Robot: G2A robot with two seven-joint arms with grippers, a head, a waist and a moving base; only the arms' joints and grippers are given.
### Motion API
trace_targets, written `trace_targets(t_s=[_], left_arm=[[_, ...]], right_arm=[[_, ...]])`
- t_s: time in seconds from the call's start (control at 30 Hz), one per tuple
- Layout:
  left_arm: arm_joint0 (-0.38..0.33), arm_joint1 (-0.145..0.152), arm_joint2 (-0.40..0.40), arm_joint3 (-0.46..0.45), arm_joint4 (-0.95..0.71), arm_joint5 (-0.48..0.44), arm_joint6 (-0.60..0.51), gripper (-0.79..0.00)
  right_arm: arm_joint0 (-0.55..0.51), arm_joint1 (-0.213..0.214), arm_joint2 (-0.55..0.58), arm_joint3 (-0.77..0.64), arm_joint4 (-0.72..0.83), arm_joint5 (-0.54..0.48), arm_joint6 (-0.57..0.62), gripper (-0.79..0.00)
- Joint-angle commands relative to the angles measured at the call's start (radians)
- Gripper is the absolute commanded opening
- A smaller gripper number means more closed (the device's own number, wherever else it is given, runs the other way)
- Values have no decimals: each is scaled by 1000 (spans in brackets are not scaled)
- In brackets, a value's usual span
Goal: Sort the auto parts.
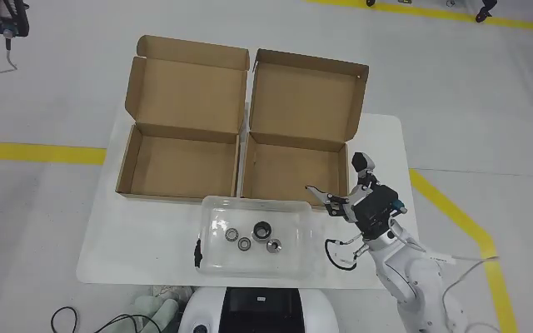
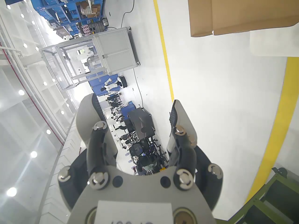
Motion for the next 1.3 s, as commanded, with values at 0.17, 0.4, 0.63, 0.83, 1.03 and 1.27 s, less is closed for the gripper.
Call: trace_targets(t_s=[0.17, 0.4, 0.63, 0.83, 1.03, 1.27], left_arm=[[0, 0, 0, 0, 0, 0, 0, -261], [0, 0, 0, 0, 0, 0, 0, -261], [0, 0, 0, 0, 0, 0, 0, 0], [0, 0, 0, 0, 0, 0, 0, 0], [0, 0, 0, 0, 0, 0, 0, 0], [0, 0, 0, 0, 0, 0, 0, 0]], right_arm=[[0, 0, 0, 0, 0, 0, 0, -1], [0, 0, 0, 0, 0, 0, 0, 0], [108, 6, -70, 59, -26, -228, 75, 0], [176, 7, -161, 113, -13, -400, 112, 0], [202, 9, -208, 118, -19, -452, 204, 0], [203, 9, -209, 121, -20, -449, 210, 0]])
